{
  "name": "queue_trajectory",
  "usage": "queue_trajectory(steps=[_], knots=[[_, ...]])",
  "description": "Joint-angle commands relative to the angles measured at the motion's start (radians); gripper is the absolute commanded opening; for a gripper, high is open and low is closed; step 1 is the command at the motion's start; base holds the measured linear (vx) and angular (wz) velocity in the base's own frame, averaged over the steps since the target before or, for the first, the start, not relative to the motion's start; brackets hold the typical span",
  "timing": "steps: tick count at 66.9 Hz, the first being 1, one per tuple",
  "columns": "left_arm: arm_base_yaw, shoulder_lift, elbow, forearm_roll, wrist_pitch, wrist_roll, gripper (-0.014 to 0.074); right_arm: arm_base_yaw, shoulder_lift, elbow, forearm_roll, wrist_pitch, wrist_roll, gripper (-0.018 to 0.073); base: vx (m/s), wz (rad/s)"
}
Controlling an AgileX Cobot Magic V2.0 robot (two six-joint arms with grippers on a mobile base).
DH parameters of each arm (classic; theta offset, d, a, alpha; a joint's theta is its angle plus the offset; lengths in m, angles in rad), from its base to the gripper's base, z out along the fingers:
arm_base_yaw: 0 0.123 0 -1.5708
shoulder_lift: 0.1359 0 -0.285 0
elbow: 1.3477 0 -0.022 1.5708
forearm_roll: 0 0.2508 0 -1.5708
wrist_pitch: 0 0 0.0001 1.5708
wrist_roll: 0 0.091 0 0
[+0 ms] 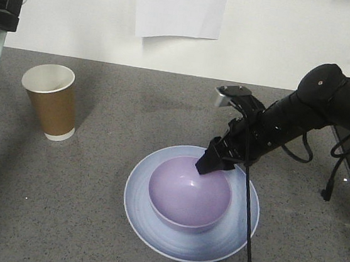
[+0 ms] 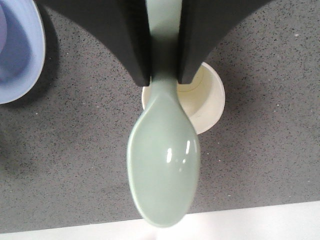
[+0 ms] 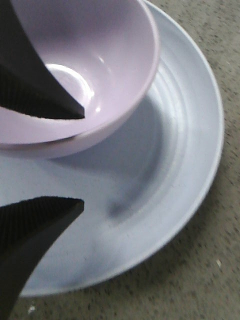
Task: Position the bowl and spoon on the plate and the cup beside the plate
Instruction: 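Release the bowl and swing the left gripper's spoon toward the bowl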
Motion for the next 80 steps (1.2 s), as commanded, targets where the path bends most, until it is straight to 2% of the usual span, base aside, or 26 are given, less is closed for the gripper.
queue_trajectory(steps=[1,10,19,22,29,37,47,51,58,63,66,72,75,80], knots=[[-0.002,-0.036,-0.024,-0.027,-0.051,0.0,-0.0006,-0.003,-0.078,-0.067,0.024,-0.023,0.025,0.0403,0.0,0.0],[-0.002,-0.036,-0.024,-0.027,-0.05,0.0,-0.0006,-0.003,-0.125,-0.155,0.022,-0.016,0.055,0.0402,0.0,0.0],[-0.002,-0.036,-0.024,-0.027,-0.024,0.0,-0.0006,-0.003,-0.204,-0.255,-0.021,0.003,0.12,0.0384,0.0,0.0],[-0.002,-0.036,-0.024,-0.027,-0.004,0.0,-0.0006,-0.004,-0.236,-0.279,-0.031,0.019,0.146,0.0355,0.0,0.0],[-0.003,-0.036,-0.024,-0.032,0.045,0.0,-0.0006,-0.004,-0.342,-0.287,-0.033,0.026,0.15,0.0208,0.0,0.0],[-0.006,-0.036,-0.024,-0.106,0.113,0.035,-0.0006,-0.003,-0.466,-0.287,-0.036,0.026,0.125,-0.002,0.0,0.0],[-0.042,-0.036,-0.024,-0.257,0.158,0.123,-0.0006,-0.003,-0.628,-0.284,-0.057,0.053,0.134,-0.0006,0.0,0.0],[-0.081,-0.033,-0.024,-0.318,0.168,0.145,-0.0006,-0.003,-0.681,-0.284,-0.057,0.08,0.134,-0.0006,0.0,0.0],[-0.18,-0.015,-0.021,-0.367,0.17,0.162,-0.0006,-0.003,-0.77,-0.284,-0.093,0.139,0.144,-0.0006,0.0,0.0],[-0.261,0.012,-0.021,-0.367,0.17,0.175,-0.0006,-0.003,-0.812,-0.284,-0.141,0.187,0.177,-0.0006,0.0,0.0],[-0.324,0.034,-0.021,-0.367,0.173,0.175,-0.0006,-0.003,-0.827,-0.284,-0.187,0.216,0.205,-0.0004,0.0,0.0],[-0.413,0.083,-0.021,-0.365,0.173,0.176,-0.0006,-0.003,-0.863,-0.284,-0.282,0.252,0.251,-0.0004,0.0,0.0],[-0.462,0.111,-0.021,-0.352,0.169,0.176,-0.0006,-0.003,-0.876,-0.284,-0.337,0.255,0.272,-0.0004,0.0,0.0],[-0.51,0.157,-0.021,-0.306,0.172,0.174,-0.0006,-0.003,-0.894,-0.284,-0.408,0.257,0.308,-0.0004,0.0,0.0]])
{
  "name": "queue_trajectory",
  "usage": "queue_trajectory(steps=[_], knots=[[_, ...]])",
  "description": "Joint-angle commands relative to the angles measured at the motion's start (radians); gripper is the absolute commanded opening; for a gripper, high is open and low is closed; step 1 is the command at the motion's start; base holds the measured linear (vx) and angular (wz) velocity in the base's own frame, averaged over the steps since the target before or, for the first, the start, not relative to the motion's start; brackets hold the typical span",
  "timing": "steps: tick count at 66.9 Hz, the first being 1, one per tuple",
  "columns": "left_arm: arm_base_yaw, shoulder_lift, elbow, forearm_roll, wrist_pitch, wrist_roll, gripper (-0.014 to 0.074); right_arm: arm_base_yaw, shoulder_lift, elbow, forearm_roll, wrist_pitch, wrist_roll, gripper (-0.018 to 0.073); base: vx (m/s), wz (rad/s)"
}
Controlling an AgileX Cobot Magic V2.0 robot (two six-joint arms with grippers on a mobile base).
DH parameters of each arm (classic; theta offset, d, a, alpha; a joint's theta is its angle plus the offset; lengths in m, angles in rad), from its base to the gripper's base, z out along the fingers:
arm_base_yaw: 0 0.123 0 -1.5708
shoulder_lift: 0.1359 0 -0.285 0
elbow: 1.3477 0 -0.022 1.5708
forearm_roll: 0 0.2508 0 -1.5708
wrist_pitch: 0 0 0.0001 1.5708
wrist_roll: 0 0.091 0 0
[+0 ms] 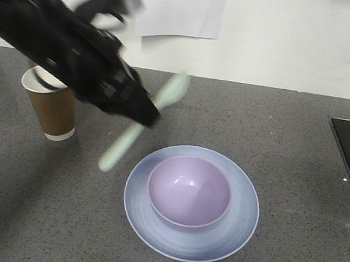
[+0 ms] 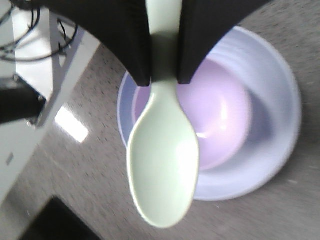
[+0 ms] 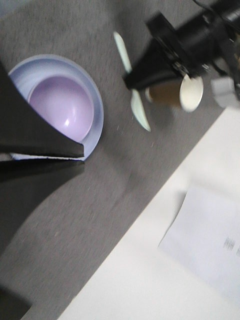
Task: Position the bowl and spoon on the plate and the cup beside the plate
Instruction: 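Release the bowl and swing the left gripper's spoon toward the bowl, then lower the pale green spoon into the bowl and open the left gripper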
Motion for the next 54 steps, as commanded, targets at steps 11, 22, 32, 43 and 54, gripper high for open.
queue_trajectory(steps=[11,22,32,43,54], knots=[[-0.12,0.114,-0.021,0.09,-0.022,-0.066,-0.0006,-0.003,-0.036,-0.022,-0.156,0.01,0.096,-0.0004,0.0,0.0],[-0.147,0.192,-0.021,0.099,-0.031,-0.071,-0.0006,-0.003,-0.036,-0.022,-0.164,0.01,0.101,-0.0004,0.0,0.0],[-0.147,0.217,-0.021,0.1,-0.041,-0.071,-0.0006,-0.003,-0.036,-0.022,-0.163,0.01,0.103,-0.0003,0.0,0.0],[-0.147,0.217,-0.024,0.099,-0.072,-0.071,-0.0006,-0.003,-0.036,-0.022,-0.163,0.009,0.109,-0.0003,0.0,0.0],[-0.147,0.217,-0.024,0.098,-0.075,-0.071,0.0008,-0.003,-0.036,-0.022,-0.163,0.008,0.113,-0.0003,0.0,0.0]])
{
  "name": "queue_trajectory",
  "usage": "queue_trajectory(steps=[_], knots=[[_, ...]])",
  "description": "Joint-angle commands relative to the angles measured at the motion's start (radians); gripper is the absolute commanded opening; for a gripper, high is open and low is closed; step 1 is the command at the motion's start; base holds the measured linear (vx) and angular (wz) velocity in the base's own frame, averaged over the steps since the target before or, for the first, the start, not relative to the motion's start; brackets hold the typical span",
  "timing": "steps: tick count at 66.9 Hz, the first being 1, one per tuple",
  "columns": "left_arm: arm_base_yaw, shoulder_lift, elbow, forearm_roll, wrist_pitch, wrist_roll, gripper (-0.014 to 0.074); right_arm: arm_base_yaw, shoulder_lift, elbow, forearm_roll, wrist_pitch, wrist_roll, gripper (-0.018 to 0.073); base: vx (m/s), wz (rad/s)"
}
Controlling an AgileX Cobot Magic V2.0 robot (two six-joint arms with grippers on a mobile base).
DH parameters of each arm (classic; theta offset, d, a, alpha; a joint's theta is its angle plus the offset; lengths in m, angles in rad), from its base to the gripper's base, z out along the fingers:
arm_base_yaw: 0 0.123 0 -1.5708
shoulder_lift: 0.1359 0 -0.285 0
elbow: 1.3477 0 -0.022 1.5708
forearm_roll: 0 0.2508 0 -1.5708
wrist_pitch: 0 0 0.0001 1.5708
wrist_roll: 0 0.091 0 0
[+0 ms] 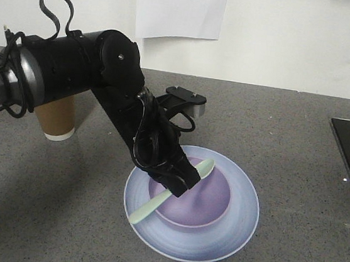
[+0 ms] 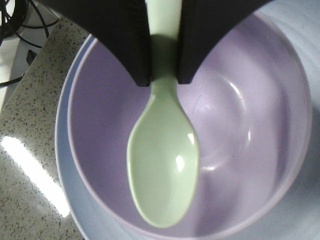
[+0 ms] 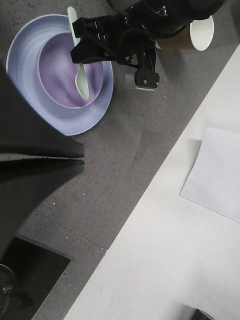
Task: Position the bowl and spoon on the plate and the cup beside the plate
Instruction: 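Lower the pale green spoon into the bowl and open the left gripper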
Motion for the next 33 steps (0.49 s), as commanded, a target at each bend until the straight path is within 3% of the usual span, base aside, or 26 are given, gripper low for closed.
queue_trajectory(steps=[1,15,33], knots=[[-0.006,-0.052,-0.027,-0.037,-0.019,-0.008,0.0011,-0.003,-0.002,-0.022,0.0,0.002,0.003,-0.0003,0.0,0.0],[-0.006,-0.052,-0.027,-0.037,-0.018,-0.008,0.0098,-0.003,-0.002,-0.022,0.0,0.001,0.012,-0.0003,0.0,0.0],[-0.006,-0.053,-0.027,-0.038,-0.015,-0.008,0.0329,-0.003,-0.002,-0.022,0.0,0.001,0.012,-0.0003,0.0,0.0]])
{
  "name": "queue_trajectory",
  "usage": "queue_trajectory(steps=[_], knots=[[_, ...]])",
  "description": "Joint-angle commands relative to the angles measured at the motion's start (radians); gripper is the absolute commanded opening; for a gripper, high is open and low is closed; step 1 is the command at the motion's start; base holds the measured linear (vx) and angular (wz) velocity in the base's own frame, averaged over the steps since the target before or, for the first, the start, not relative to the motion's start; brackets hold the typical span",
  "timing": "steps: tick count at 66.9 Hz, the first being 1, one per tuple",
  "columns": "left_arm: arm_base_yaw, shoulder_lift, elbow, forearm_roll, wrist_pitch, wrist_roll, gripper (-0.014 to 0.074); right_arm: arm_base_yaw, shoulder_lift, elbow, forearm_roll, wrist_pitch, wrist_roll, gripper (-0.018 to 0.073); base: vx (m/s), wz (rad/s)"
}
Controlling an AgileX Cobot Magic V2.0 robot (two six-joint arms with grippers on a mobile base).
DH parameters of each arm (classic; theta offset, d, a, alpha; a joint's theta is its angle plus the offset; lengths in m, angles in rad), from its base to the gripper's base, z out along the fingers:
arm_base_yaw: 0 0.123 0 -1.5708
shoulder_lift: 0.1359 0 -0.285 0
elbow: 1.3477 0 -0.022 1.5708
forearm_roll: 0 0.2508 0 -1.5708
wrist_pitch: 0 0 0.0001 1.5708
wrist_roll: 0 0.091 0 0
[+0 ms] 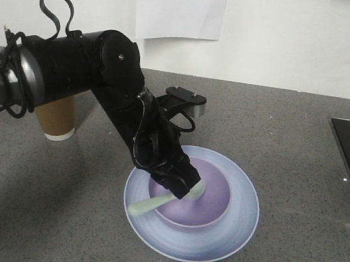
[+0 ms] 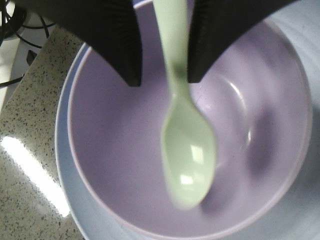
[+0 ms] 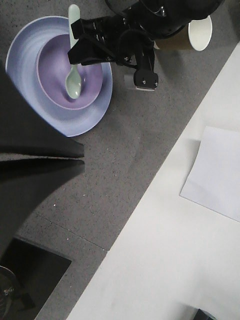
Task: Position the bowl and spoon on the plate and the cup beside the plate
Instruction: 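Lower the pale green spoon into the bowl and open the left gripper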
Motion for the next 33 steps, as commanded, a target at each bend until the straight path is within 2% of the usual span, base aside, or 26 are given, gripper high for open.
queue_trajectory(steps=[1,13,26,33], knots=[[-0.006,-0.053,-0.027,-0.038,-0.016,-0.008,0.0347,-0.003,-0.002,-0.022,0.0,0.001,0.001,-0.0003,0.0,0.0],[-0.006,-0.057,-0.027,-0.038,-0.007,-0.014,0.0451,-0.003,-0.002,-0.022,0.0,0.001,0.001,-0.0003,0.0,0.0],[-0.002,-0.137,-0.027,-0.033,-0.004,-0.015,0.0451,-0.003,-0.002,-0.022,0.0,0.0,0.001,-0.0003,0.0,0.0],[-0.002,-0.216,-0.027,0.022,-0.024,-0.039,0.0451,-0.003,-0.002,-0.022,0.0,-0.003,0.001,-0.0003,0.0,0.0]])
